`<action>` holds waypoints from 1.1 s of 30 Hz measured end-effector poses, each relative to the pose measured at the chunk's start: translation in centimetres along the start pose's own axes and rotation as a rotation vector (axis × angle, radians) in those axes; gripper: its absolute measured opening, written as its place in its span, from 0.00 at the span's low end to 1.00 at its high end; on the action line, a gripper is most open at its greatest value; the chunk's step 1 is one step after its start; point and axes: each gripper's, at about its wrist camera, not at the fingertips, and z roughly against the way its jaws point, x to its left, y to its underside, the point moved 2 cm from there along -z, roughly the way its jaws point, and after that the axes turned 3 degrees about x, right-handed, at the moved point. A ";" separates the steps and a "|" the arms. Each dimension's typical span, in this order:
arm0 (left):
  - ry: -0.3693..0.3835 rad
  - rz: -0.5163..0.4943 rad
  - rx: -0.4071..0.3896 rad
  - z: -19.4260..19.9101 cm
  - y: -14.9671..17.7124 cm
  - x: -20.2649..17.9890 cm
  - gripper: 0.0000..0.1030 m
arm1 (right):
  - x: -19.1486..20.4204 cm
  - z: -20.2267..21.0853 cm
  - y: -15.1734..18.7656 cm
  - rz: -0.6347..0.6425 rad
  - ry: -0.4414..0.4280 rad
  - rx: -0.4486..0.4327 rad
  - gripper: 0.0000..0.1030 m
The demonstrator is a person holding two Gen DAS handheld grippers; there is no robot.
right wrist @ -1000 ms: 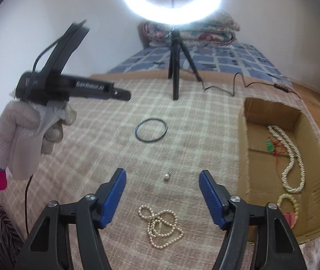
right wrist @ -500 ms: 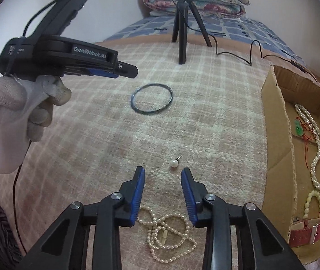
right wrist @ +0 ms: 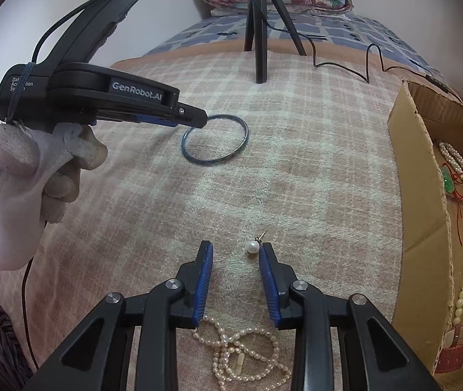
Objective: Organize jewelry
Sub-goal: 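Close left tool on the black bangle while right tool closes on the pearl earring, then lift the black bangle with left tool while right tool carries the earring to the box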
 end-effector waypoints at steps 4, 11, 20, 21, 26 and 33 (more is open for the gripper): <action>-0.013 -0.008 0.013 -0.9 0.2 -0.1 0.36 | 0.0 -0.6 -0.1 0.002 0.007 0.010 0.29; -0.035 -0.007 0.004 -1.5 0.1 0.3 0.27 | -0.5 -1.1 -0.2 -0.009 0.007 0.017 0.24; -0.065 -0.001 -0.027 -1.4 0.2 1.0 0.03 | -0.8 -1.4 -0.5 -0.002 0.043 0.021 0.07; -0.067 0.002 -0.031 -1.4 0.2 0.9 0.03 | -0.8 -1.4 -0.4 -0.001 0.043 0.020 0.07; -0.077 0.009 -0.047 -0.9 0.6 0.5 0.02 | -0.6 -1.3 -0.2 0.022 0.058 0.011 0.06; -0.050 0.030 -0.087 1.2 0.2 0.2 0.02 | -0.1 0.3 -0.3 0.036 0.069 -0.029 0.06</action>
